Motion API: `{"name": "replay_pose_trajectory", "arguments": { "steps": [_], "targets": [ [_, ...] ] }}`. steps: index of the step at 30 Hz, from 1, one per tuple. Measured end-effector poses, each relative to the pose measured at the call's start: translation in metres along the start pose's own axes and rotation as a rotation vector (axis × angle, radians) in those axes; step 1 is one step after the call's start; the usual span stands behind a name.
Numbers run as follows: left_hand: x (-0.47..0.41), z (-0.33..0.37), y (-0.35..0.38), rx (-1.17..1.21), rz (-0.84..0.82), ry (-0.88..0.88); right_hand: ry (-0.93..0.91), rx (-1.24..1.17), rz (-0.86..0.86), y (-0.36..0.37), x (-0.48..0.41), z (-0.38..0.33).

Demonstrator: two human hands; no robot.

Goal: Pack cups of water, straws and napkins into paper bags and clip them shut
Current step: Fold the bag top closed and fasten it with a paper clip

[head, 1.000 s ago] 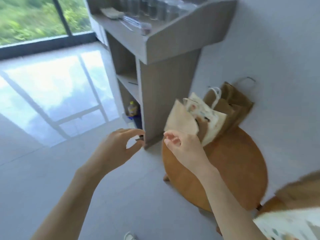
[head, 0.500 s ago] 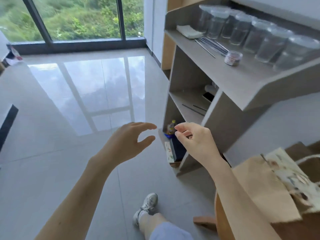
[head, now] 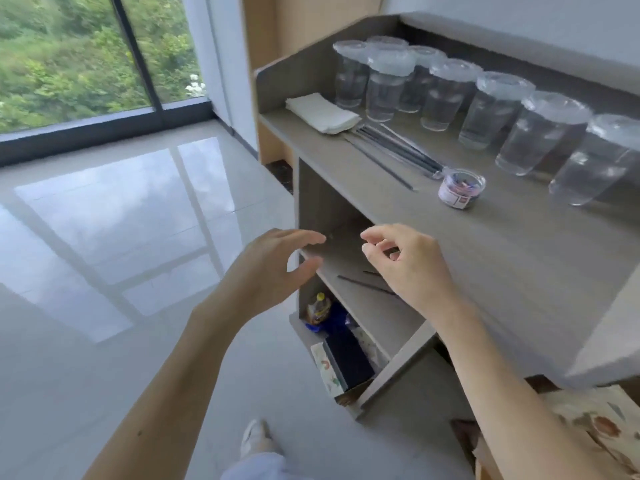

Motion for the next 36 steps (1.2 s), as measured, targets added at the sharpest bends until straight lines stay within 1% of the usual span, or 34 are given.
{"name": "replay_pose_trajectory", "arguments": {
  "steps": [5, 8, 11, 14, 18, 21, 24, 28, 31, 36],
  "targets": [
    [-0.115, -0.009, 0.02, 0.073, -0.066, 0.256, 0.083, 0.095, 0.261, -0.023, -0.064, 0.023],
    [-0.183, -0.003, 0.035, 0.126, -0.127, 0.425, 0.117, 0.184, 0.455, -0.037, -0.096, 0.038],
    [-0.236, 0.013, 0.052, 0.156, -0.187, 0.598, 0.224, 0.323, 0.57, -0.053, -0.113, 0.054],
    [-0.266, 0.031, 0.071, 0.219, -0.231, 0.724, 0.371, 0.399, 0.63, -0.066, -0.116, 0.071],
    [-0.284, 0.045, 0.093, 0.294, -0.299, 0.801, 0.512, 0.446, 0.601, -0.073, -0.118, 0.09],
    [-0.295, 0.049, 0.105, 0.32, -0.323, 0.802, 0.58, 0.476, 0.514, -0.073, -0.125, 0.098],
    [-0.303, 0.054, 0.113, 0.359, -0.331, 0.8, 0.638, 0.453, 0.416, -0.072, -0.132, 0.104],
    [-0.308, 0.054, 0.122, 0.378, -0.348, 0.804, 0.654, 0.491, 0.26, -0.069, -0.139, 0.104],
    [-0.307, 0.054, 0.13, 0.358, -0.377, 0.806, 0.661, 0.492, 0.275, -0.069, -0.14, 0.106],
    [-0.306, 0.052, 0.139, 0.338, -0.412, 0.809, 0.625, 0.418, 0.428, -0.065, -0.136, 0.11]
  ]
}}
Point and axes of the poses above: each hand's wrist, its own x-axis away from the middle knuckle, its own y-axis out of the palm, z = x × y, the point moved 3 cm from there along -x, towards the middle knuckle, and after that the axes turned 5 degrees about z, right-handed, at the moved point
